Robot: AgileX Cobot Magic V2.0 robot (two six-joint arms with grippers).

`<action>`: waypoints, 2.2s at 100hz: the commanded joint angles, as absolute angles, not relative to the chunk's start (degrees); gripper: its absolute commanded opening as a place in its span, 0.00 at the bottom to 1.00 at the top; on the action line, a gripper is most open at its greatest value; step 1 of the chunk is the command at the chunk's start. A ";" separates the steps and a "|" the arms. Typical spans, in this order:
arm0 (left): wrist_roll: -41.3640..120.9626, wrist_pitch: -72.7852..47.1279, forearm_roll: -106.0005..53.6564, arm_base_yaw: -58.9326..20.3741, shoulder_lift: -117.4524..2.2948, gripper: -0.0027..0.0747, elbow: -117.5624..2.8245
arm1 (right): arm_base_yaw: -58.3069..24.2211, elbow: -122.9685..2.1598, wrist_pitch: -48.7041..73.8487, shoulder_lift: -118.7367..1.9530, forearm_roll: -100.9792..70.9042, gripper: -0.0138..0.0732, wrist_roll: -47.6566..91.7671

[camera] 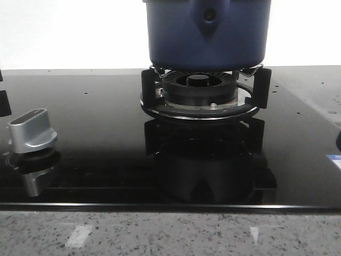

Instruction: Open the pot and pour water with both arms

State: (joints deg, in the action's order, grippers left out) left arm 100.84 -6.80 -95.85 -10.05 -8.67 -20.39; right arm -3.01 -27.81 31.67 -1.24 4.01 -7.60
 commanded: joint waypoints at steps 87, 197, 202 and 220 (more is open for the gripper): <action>100.15 -6.91 -97.32 -9.81 -9.06 0.01 -21.20 | -3.21 -29.05 26.51 -2.11 4.07 0.07 -6.98; -2.70 0.31 -4.33 -4.38 0.66 0.01 1.88 | -3.21 -29.05 26.51 -2.11 4.07 0.07 -6.98; -2.70 -2.80 -3.94 -2.91 1.94 0.01 1.88 | -3.21 -29.05 26.51 -2.11 4.07 0.07 -6.98; -2.70 -11.39 -4.17 0.89 1.82 0.01 1.88 | -3.21 -29.05 26.51 -2.11 4.07 0.07 -6.98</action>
